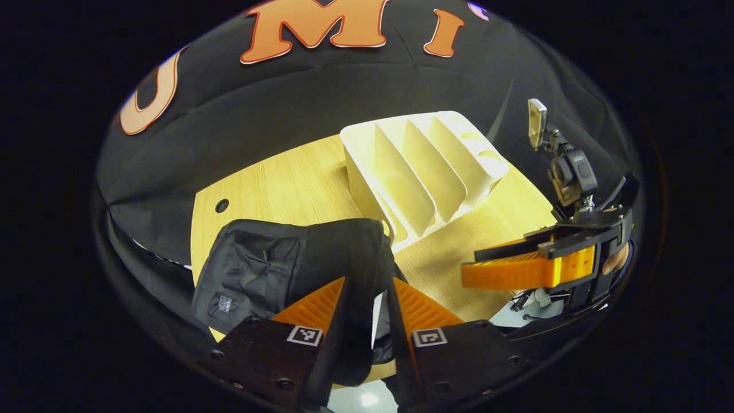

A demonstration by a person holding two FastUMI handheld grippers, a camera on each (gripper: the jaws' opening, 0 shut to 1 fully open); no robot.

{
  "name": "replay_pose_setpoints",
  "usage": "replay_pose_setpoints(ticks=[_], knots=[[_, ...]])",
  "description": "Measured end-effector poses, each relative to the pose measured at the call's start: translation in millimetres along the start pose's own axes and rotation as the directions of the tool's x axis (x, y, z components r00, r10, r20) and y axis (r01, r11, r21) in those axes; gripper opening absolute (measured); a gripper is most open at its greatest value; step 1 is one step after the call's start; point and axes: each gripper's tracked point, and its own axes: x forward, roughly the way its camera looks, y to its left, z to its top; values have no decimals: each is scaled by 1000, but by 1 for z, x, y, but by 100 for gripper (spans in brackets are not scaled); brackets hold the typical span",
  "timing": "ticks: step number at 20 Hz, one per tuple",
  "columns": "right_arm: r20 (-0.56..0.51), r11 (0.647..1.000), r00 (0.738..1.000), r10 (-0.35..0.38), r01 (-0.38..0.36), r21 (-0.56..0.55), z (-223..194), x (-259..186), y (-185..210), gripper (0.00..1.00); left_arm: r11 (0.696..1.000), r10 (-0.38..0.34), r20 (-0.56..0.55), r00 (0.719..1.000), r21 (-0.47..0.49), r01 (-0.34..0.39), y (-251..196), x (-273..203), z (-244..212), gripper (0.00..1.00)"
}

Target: Open the schoolbag, grab two books from the bookshelf and put them into the schoolbag.

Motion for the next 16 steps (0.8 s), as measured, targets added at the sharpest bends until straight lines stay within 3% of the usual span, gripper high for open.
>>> replay_pose_setpoints(ticks=[1,3,5,6,10,13,16], knots=[[11,1000,1000,-5,5,-14,5,-8,-5,97,1000,-2,7,1000,-6,2,-10,0,3,43],[38,999,999,-20,22,-45,14,-25,-16,97,1000,11,24,1000,-13,-11,-25,-3,10,70],[86,994,996,-39,47,-94,29,-45,-22,97,999,35,61,998,-30,-34,-38,-8,22,86],[117,989,991,-61,76,-125,38,-57,-28,97,998,55,85,995,-46,-52,-43,-10,30,89],[262,958,959,-104,167,-233,78,-106,-39,98,982,154,211,965,-139,-127,-60,-29,60,90],[383,930,918,-102,224,-290,112,-146,-38,97,965,230,319,919,-196,-173,-78,-51,86,90],[492,894,866,-90,288,-344,139,-182,-33,97,947,294,412,862,-247,-205,-88,-73,103,95]])
